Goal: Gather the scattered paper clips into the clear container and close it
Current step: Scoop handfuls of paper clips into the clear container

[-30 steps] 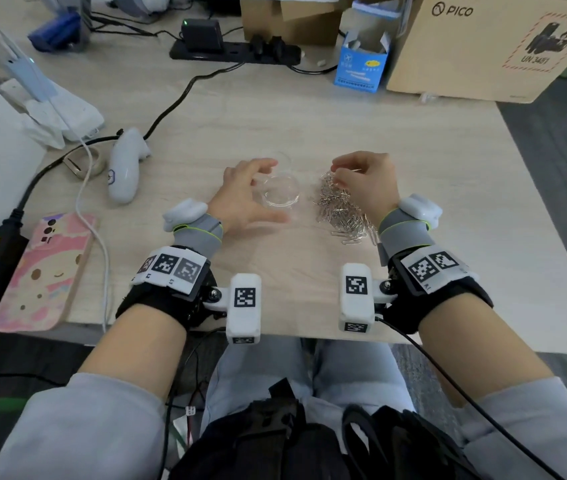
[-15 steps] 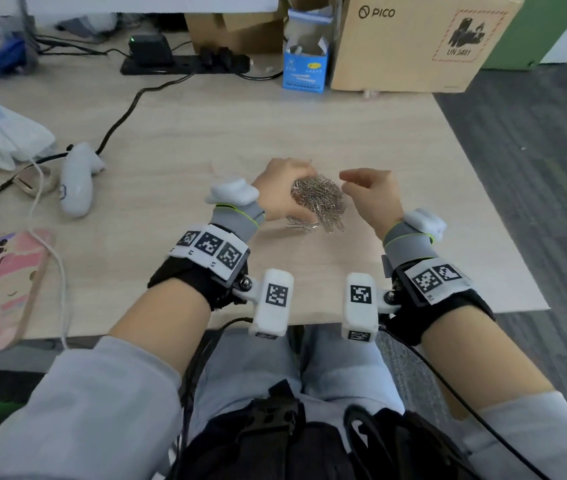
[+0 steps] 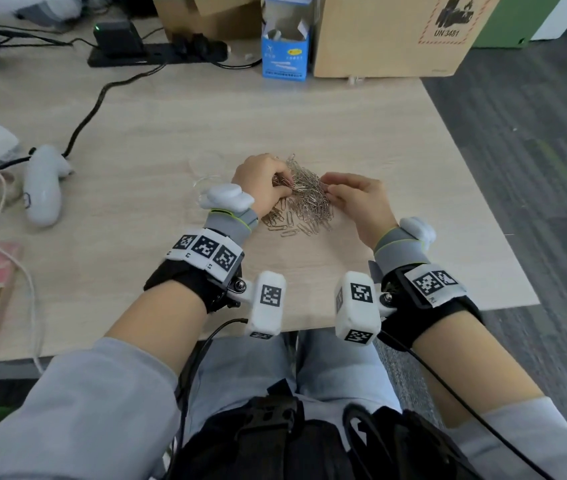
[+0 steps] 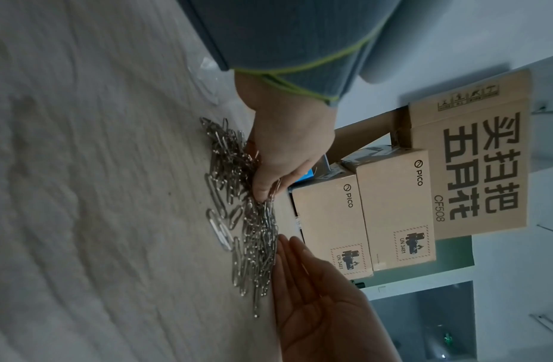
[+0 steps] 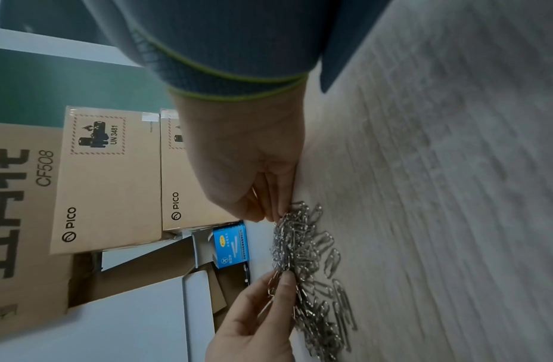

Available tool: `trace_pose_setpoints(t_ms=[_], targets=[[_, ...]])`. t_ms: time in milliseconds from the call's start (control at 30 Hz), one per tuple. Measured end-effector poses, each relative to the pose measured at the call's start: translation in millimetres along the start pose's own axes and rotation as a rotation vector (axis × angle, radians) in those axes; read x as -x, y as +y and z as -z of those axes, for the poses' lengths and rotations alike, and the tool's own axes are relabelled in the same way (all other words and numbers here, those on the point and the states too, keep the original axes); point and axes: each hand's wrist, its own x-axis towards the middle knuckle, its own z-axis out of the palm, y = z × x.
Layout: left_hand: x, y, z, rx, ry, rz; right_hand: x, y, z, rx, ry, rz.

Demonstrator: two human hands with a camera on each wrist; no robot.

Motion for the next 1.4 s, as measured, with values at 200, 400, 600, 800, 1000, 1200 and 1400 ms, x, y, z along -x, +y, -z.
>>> trace_pose_setpoints(t_ms=[200,400,600,800,1000,1200,1400], targets=[[-8,1,9,0.102,0.021,0.017,-10,-7,-3,-0.031,0.049,0.004],[-21,11,19,0.232,0.033,-0.033,-15,-14,-10,-0.117,0.035,0.002],[-29,34,13,0.359,-0.078,-0.113,-18,-25,-17,-0.458,-0.156,-0.209],[-31,45,16,0.392,-0.033,-0.143,-23,-26,-8,-0.69,-0.146,-0.286],[-27,16,5,-0.005,-0.205,-0.095,-23,-18,11,-0.719,-0.11,-0.338],[-11,15,-14,-0.08,-0.215,-0.089,-19,-10,17,-0.637,-0.069,-0.322],[-17,11,-16,0.088,-0.094,-0.088,-18,-10,18,-0.625,-0.051,-0.33]])
